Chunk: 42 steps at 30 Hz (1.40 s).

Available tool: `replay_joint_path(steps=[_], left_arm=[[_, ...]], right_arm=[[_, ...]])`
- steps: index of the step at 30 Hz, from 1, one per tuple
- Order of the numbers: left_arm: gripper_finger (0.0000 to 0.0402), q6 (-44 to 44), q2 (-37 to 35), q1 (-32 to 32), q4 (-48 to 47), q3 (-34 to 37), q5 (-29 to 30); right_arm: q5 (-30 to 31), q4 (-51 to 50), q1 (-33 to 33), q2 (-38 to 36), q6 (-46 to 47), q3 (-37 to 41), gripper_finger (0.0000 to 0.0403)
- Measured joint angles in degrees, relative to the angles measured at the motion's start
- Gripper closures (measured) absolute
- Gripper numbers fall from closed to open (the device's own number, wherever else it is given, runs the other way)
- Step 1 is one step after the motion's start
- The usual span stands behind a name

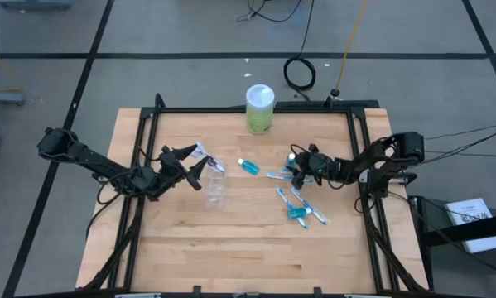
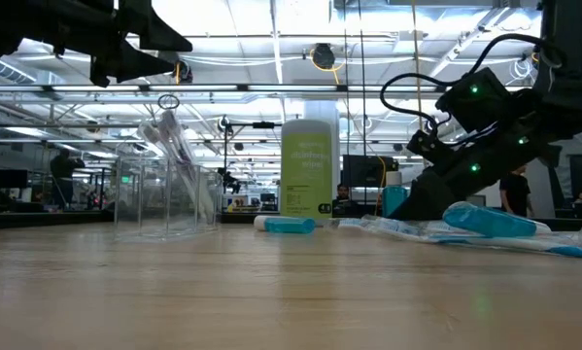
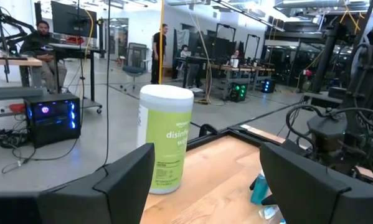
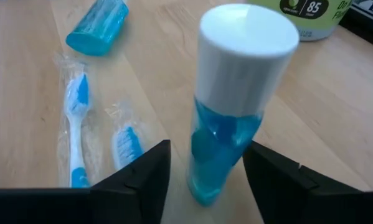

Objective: Pick & Place toothbrushing station
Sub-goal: Put the top right blue mouthwash into the transparent organizer

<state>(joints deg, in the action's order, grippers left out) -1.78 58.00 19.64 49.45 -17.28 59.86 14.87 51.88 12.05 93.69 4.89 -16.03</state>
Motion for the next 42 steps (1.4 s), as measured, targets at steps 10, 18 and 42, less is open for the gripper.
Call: replay_joint_path(steps=[10, 18, 42], left_arm=[[0.0103, -3.15, 0.00, -0.07, -1.05, 0.00, 0.00], [0.0103, -6.97, 0.00, -1.41, -2.78, -0.03, -6.78], [0.0103, -5.70, 31.44, -10.70, -41.23, -38.35, -39.45]], right_arm=[[0.00, 1.94, -0.02, 0.00, -0.02, 0.02, 0.0309], [-4.21, 9.03, -0.13, -0.68, 0.29, -0.13, 0.0334], [-18.06, -16.59, -15.05, -5.55, 1.36, -17.50, 0.0329]])
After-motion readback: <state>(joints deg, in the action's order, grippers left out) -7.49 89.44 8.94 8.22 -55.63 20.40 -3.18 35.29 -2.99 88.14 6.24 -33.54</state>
